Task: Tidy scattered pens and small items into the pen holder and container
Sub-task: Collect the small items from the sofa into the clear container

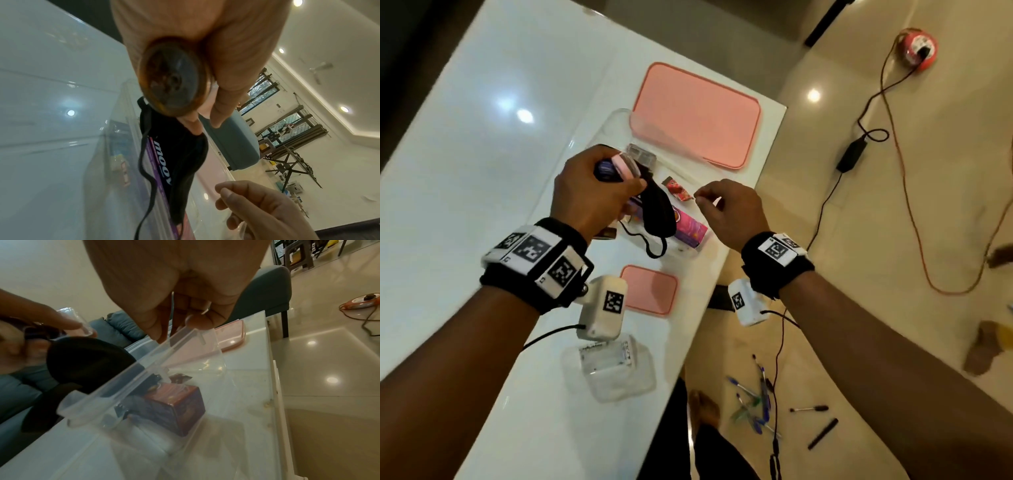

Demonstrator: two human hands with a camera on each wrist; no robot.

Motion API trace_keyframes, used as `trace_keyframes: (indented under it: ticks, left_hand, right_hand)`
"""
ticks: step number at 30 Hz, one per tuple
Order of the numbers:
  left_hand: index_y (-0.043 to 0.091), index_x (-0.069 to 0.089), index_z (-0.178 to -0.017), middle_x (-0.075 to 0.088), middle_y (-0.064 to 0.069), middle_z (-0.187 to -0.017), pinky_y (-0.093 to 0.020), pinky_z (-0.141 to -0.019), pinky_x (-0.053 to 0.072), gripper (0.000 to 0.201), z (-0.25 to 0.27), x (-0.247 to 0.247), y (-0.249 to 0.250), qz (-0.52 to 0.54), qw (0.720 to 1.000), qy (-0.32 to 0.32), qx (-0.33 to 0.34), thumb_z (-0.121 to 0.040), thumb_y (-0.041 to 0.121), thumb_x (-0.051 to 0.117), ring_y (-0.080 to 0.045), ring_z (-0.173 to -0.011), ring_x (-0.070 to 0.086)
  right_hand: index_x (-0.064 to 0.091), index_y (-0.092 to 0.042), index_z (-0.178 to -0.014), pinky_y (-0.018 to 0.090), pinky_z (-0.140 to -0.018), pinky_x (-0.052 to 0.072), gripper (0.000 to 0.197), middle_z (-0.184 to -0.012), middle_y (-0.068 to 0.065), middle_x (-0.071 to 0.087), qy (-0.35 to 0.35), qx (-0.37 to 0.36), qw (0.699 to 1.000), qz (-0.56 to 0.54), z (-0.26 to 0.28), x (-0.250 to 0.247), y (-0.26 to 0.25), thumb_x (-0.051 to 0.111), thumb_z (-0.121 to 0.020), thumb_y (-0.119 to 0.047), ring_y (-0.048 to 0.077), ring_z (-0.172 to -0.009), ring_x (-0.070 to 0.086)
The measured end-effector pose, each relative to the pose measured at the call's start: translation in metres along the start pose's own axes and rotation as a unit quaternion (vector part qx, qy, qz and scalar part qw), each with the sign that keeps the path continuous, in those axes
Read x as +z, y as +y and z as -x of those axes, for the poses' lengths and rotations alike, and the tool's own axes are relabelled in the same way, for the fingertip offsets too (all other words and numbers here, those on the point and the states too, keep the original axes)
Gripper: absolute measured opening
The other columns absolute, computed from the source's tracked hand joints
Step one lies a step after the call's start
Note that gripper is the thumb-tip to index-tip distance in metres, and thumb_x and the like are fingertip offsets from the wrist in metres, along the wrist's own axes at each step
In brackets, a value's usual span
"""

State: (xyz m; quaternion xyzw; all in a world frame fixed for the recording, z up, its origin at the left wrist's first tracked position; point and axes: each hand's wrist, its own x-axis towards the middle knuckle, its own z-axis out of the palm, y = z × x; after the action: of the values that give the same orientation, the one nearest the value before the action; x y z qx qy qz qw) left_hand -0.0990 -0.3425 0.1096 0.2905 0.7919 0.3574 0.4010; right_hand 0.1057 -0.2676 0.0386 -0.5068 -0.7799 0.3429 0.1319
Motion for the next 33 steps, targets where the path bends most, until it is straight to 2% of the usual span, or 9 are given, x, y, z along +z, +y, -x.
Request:
trace_keyframes:
  ticks: [4,9,11,14,19,22,27,30,33]
  left_hand:
    - [0.027,0.066,-0.094,0.070,-0.001,-0.077,-0.039,-0.051,0.059,0.024,0.007,-0.008,-0.002,-0.015,0.999,-0.010,0.038,-0.076,0.021,0.079,-0.024,-0.061,0.070]
    - [0.030,0.062,-0.101,0.069,-0.001,-0.089,-0.048,-0.053,0.059,0.031,-0.005,-0.003,0.005,-0.075,0.992,-0.066,0.082,-0.076,0.025,0.078,-0.023,-0.073,0.069]
    - [0.031,0.061,-0.106,0.068,0.003,-0.091,-0.037,-0.056,0.058,0.035,-0.017,0.006,0.016,-0.115,0.983,-0.100,0.102,-0.075,0.027,0.078,-0.016,-0.077,0.068]
    - [0.030,0.062,-0.112,0.066,0.004,-0.094,-0.027,-0.074,0.051,0.040,-0.040,0.025,0.034,-0.240,0.941,-0.168,0.173,-0.075,0.023,0.077,-0.016,-0.085,0.063]
    - [0.025,0.060,-0.121,0.068,-0.008,-0.105,-0.030,-0.074,0.042,0.039,-0.067,0.049,0.038,-0.485,0.781,-0.286,0.270,-0.083,0.024,0.069,-0.022,-0.086,0.054]
    - [0.023,0.053,-0.133,0.066,-0.009,-0.116,-0.035,-0.084,0.047,0.059,-0.072,0.049,0.034,-0.504,0.770,-0.294,0.259,-0.078,0.026,0.075,-0.029,-0.102,0.059]
    - [0.018,0.066,-0.116,0.065,-0.013,-0.105,-0.042,-0.084,0.049,0.042,-0.055,0.018,0.026,-0.401,0.817,-0.218,0.352,-0.074,0.016,0.070,-0.032,-0.097,0.059]
    - [0.019,0.068,-0.116,0.061,-0.008,-0.105,-0.040,-0.077,0.048,0.055,-0.042,0.001,0.005,-0.430,0.779,-0.279,0.361,-0.064,0.005,0.076,-0.031,-0.094,0.056]
    - [0.032,0.061,-0.128,0.052,-0.002,-0.110,-0.046,-0.074,0.053,0.065,-0.041,0.001,-0.013,-0.524,0.725,-0.313,0.319,-0.067,0.019,0.080,-0.028,-0.096,0.053]
  right_hand:
    - [0.073,-0.020,-0.095,0.023,-0.072,0.042,0.013,-0.087,-0.006,0.069,0.014,0.001,1.000,-0.015,-0.001,0.004,0.000,0.062,-0.090,-0.025,0.005,-0.071,0.052]
    - [0.073,-0.022,-0.095,0.024,-0.070,0.044,0.013,-0.084,-0.008,0.069,0.007,0.011,1.000,-0.026,0.000,0.003,0.001,0.062,-0.090,-0.026,0.005,-0.069,0.053]
    - [0.073,-0.021,-0.096,0.024,-0.071,0.044,0.014,-0.085,-0.008,0.069,0.002,0.008,1.000,-0.023,0.000,0.001,0.000,0.062,-0.090,-0.026,0.006,-0.071,0.053]
    - [0.074,-0.018,-0.096,0.027,-0.072,0.047,0.015,-0.087,-0.005,0.071,0.013,0.007,0.999,-0.037,0.002,-0.002,0.001,0.062,-0.089,-0.024,0.007,-0.071,0.055]
    - [0.074,-0.015,-0.092,0.036,-0.072,0.052,0.012,-0.087,0.001,0.070,0.079,0.010,0.994,-0.070,0.007,-0.004,0.005,0.064,-0.087,-0.019,0.014,-0.070,0.061]
    - [0.074,-0.016,-0.091,0.038,-0.071,0.053,0.012,-0.087,-0.001,0.071,0.103,0.015,0.991,-0.084,0.010,-0.005,0.007,0.064,-0.087,-0.020,0.014,-0.071,0.062]
    - [0.074,-0.016,-0.092,0.038,-0.071,0.053,0.013,-0.086,-0.002,0.070,0.113,0.014,0.990,-0.089,0.016,-0.005,0.006,0.063,-0.087,-0.021,0.014,-0.071,0.061]
    - [0.074,-0.016,-0.091,0.039,-0.072,0.053,0.014,-0.085,-0.002,0.071,0.108,0.009,0.990,-0.088,0.020,-0.006,0.005,0.063,-0.087,-0.022,0.014,-0.071,0.061]
    - [0.074,-0.017,-0.091,0.040,-0.072,0.053,0.014,-0.085,-0.002,0.070,0.099,0.009,0.991,-0.090,0.022,-0.004,0.006,0.062,-0.088,-0.023,0.014,-0.072,0.062]
